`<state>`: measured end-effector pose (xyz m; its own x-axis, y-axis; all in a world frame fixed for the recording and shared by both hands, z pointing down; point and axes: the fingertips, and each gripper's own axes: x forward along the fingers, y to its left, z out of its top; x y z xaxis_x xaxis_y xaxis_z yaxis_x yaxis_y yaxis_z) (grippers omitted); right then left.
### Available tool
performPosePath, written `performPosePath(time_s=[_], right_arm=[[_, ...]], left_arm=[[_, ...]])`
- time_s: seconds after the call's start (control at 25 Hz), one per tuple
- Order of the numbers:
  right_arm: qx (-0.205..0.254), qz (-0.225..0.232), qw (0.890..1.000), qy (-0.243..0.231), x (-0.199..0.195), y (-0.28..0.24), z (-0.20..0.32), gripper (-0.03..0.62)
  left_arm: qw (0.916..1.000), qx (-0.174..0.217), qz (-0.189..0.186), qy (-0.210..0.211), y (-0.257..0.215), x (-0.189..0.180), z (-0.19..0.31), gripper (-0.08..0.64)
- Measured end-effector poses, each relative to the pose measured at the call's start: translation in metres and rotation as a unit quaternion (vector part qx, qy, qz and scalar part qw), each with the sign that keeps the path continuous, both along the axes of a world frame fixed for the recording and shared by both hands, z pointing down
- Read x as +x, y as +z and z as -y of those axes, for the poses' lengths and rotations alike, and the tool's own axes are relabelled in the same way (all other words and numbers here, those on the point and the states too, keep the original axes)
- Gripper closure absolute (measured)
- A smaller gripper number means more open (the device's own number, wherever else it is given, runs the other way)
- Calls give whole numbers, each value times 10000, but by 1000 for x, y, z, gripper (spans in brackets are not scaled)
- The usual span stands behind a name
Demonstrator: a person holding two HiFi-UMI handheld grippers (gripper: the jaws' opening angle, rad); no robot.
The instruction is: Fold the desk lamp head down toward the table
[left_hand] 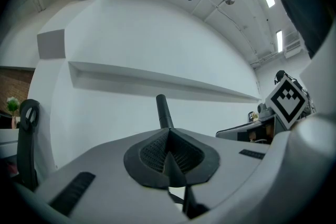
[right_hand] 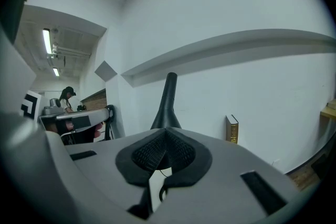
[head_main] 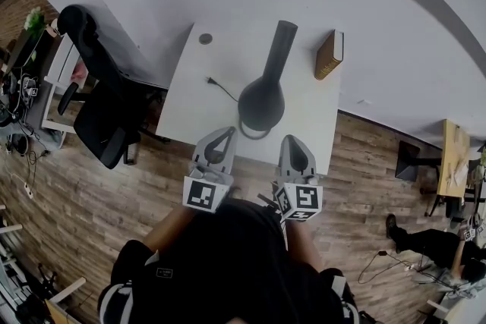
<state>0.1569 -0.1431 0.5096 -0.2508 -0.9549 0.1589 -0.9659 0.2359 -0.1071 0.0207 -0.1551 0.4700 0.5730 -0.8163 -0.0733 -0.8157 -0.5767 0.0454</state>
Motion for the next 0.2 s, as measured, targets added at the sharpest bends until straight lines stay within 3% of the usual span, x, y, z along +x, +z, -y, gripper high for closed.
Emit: performPosePath(time_s=[0.2], right_arm=[[-38,-12,10000,10,0,1,1,580]], left_arm=[[10000,31,-36,3,-2,0,0,535]])
